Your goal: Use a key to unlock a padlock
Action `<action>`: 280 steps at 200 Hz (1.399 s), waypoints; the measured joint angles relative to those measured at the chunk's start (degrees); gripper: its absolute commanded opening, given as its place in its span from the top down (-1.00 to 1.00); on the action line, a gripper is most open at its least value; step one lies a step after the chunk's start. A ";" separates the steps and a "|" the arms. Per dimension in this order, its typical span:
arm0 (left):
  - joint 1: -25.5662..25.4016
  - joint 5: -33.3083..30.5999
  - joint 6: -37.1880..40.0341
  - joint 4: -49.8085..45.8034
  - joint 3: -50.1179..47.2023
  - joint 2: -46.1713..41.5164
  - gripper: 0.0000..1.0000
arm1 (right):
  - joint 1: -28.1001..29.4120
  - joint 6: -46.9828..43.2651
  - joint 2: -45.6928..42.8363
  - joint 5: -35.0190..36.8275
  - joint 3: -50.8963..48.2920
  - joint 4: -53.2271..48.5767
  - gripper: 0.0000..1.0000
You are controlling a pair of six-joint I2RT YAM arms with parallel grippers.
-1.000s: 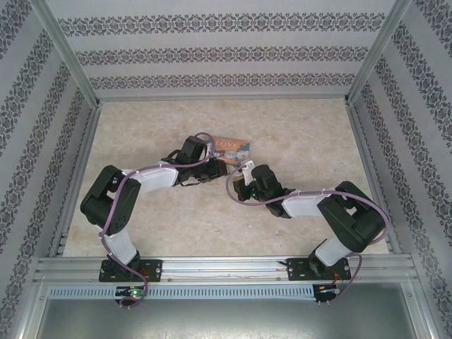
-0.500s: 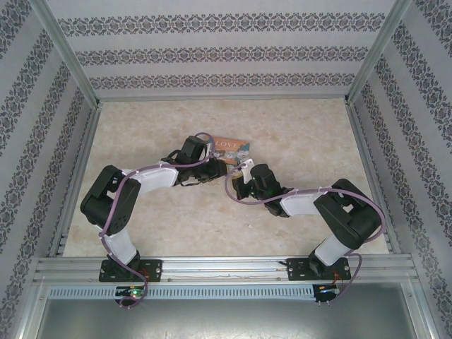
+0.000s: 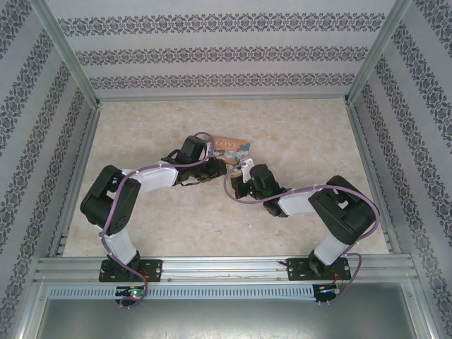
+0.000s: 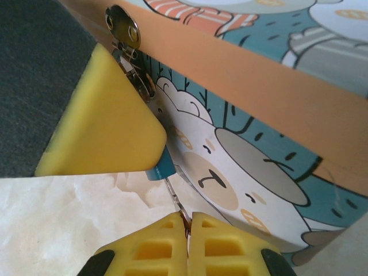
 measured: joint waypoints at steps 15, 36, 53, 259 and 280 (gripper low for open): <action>0.02 -0.09 0.00 0.02 0.17 0.00 0.54 | 0.00 0.13 0.50 0.31 0.00 0.98 1.00; 0.02 -0.46 0.00 -0.02 0.42 0.00 0.54 | 0.42 0.11 1.33 1.16 0.00 2.56 1.00; 0.04 -0.57 0.00 -0.02 0.52 0.00 0.54 | 0.68 -0.09 2.29 2.10 -0.02 4.57 1.00; 1.81 -1.33 -0.63 0.26 1.16 0.00 0.54 | 0.70 3.17 7.93 1.70 2.49 12.94 1.00; 2.21 -1.31 -1.09 0.44 1.16 0.02 0.53 | 0.70 3.26 9.11 1.66 2.69 14.60 1.00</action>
